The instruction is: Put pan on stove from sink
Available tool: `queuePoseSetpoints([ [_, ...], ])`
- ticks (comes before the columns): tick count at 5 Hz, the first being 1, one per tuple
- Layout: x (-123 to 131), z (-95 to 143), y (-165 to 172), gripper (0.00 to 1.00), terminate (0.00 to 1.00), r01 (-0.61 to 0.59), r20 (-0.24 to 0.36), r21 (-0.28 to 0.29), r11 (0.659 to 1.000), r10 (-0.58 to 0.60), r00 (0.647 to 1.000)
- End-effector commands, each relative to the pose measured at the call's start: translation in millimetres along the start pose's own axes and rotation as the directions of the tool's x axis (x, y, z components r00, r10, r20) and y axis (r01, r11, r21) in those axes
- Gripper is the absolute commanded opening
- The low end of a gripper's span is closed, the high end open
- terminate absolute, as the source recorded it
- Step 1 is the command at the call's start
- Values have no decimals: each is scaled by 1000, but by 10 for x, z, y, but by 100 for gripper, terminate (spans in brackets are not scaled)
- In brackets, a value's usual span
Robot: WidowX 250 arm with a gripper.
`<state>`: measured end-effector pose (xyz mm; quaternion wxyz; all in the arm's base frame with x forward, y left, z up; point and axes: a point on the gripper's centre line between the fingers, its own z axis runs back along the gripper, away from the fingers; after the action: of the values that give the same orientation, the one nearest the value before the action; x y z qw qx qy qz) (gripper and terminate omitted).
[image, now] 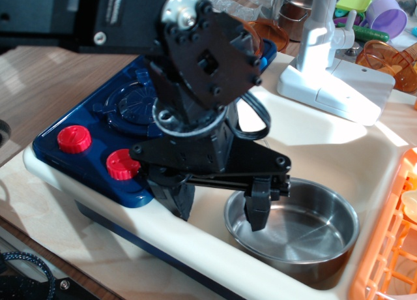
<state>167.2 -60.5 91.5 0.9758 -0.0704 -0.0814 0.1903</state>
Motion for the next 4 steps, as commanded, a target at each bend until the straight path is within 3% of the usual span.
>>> queuePoseSetpoints([
  [1, 86, -63, -75, 100, 0, 7, 7, -14, 1000, -7, 1000],
  [2, 31, -116, -156, 100, 0, 3, 40, -12, 1000, -2, 999],
  [3, 26, -123, -183, 0, 0, -3, 47, 4, 1000, 2, 999],
  [4, 35, -137, -200, 0, 0, 3, 61, 8, 1000, -3, 998],
])
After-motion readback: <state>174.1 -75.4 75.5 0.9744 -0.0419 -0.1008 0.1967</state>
